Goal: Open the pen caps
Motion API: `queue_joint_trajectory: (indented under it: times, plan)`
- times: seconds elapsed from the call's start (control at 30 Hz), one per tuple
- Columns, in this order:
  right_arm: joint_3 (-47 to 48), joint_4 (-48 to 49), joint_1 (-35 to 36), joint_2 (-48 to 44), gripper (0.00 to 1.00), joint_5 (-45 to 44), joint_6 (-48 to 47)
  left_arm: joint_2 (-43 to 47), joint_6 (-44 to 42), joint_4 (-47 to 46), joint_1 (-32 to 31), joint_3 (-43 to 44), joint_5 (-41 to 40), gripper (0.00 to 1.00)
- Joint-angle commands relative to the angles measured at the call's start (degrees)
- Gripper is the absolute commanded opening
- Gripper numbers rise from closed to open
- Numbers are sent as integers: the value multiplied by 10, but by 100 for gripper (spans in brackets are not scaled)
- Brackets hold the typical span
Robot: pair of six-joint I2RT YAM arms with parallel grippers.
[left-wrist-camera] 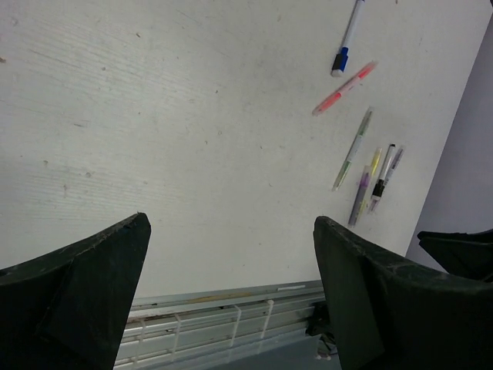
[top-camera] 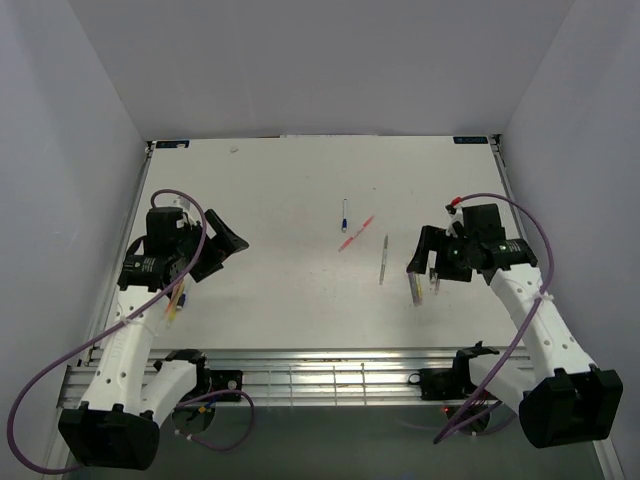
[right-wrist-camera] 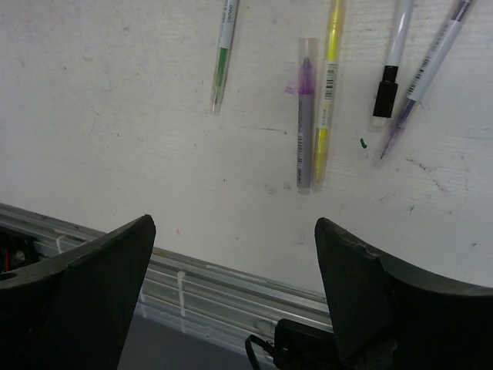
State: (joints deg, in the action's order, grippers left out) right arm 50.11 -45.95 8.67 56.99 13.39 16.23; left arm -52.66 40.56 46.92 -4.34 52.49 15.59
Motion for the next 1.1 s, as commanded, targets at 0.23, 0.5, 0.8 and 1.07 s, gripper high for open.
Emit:
queue_joint_trajectory:
  times: [0.23, 0.5, 0.8, 1.07]
  plan:
    - [317, 89, 190, 366, 99, -107, 62, 10, -28, -67, 0, -28, 21, 93]
    - [505, 75, 208, 534, 91, -159, 50, 27, -20, -121, -1, -60, 66, 91]
    - [628, 61, 209, 668, 84, -226, 42, -13, -27, -121, -1, -42, 41, 78]
    - [728, 14, 208, 715, 70, -190, 37, -41, 58, -14, -29, 43, 33, 79]
